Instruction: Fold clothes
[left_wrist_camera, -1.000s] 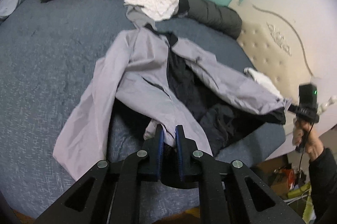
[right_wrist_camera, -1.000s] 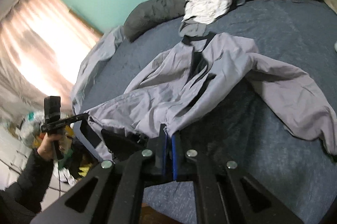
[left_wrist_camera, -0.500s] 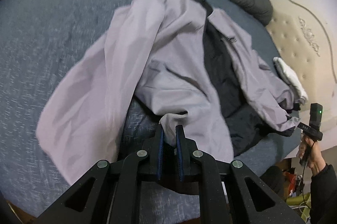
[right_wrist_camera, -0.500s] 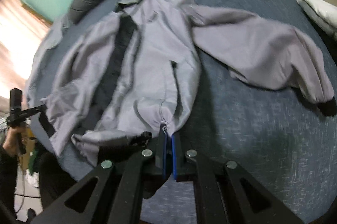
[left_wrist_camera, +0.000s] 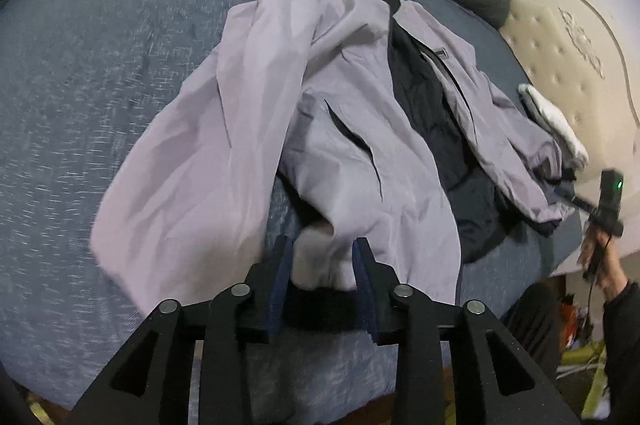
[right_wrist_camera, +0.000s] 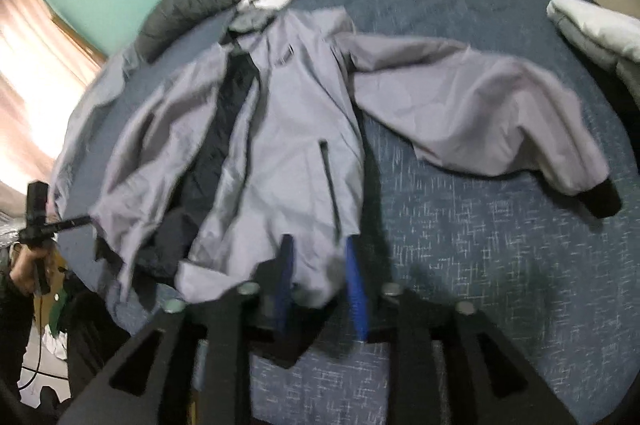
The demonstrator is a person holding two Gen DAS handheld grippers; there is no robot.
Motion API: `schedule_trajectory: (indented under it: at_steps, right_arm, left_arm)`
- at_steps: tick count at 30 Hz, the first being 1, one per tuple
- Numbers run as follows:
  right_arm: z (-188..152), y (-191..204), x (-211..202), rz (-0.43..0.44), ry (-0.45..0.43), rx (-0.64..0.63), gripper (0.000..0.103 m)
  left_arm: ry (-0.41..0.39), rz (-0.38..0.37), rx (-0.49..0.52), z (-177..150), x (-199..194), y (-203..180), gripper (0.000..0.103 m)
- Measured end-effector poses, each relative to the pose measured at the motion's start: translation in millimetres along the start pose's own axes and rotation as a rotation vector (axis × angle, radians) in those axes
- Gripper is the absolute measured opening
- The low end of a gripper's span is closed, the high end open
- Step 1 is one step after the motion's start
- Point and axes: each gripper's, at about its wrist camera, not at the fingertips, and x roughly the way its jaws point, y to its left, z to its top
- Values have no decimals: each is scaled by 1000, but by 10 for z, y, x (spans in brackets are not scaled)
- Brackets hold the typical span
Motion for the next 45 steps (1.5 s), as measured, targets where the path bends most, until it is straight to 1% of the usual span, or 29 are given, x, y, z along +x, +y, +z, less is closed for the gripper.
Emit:
schedule_trajectory:
  at_steps: [1, 2, 3, 4, 8, 14, 19, 22, 24, 25, 26, 31, 33, 36, 39, 42, 43, 45]
  right_arm:
    - [-2, 28, -55, 17, -11, -4, 44]
    - [-4, 57, -103, 31, -18, -9, 47]
    - [-12, 95, -103, 28, -2, -24, 54]
    - [-22, 130, -101, 26, 14, -38, 57]
    - [-119, 149, -6, 22, 58, -53, 58]
    - [-263, 179, 135, 16, 123, -75, 58]
    - [-383, 204, 258, 10, 178, -94, 58]
    - [-452, 204, 432, -13, 221, -93, 58]
    - [-492, 203, 534, -5, 244, -83, 59]
    - [-513, 228, 563, 5, 254, -89, 59]
    - [-534, 253, 591, 15, 263, -95, 59]
    - [-650, 365, 663, 58, 327, -130, 58]
    - [-673, 353, 605, 80, 325, -120, 58]
    - [-708, 336, 519, 115, 324, -105, 58]
    - [-735, 315, 426, 147, 318, -89, 58]
    - [-579, 188, 163, 123, 223, -57, 58]
    - [-476, 144, 87, 91, 175, -47, 58]
    - [-357, 61, 18, 39, 114, -24, 58]
  left_arm:
    - [3, 4, 11, -30, -21, 5, 40]
    - [8, 5, 16, -52, -21, 14, 43]
    - [15, 6, 19, -75, -14, 24, 44]
    - [27, 13, 18, -94, 18, 41, 45]
    - [75, 8, 0, -141, 212, 69, 45]
    - [126, 17, 56, -209, 472, -105, 46]
    - [124, 3, 54, -207, 556, -123, 45]
    - [121, -12, 49, -195, 592, -128, 45]
    - [122, -29, 55, -205, 596, -154, 36]
    - [120, -31, 66, -205, 580, -171, 25]
    - [118, -34, 76, -206, 564, -189, 18]
    - [92, -60, 94, -189, 425, -259, 16]
    - [74, -52, 103, -177, 350, -296, 16]
    - [38, -77, 98, -144, 234, -353, 16]
    - [9, -85, 102, -118, 72, -382, 16]
    - [-26, -87, 95, -86, -130, -337, 16]
    - [-34, -82, 90, -65, -161, -332, 16]
    - [-51, -72, 80, -24, -218, -321, 16]
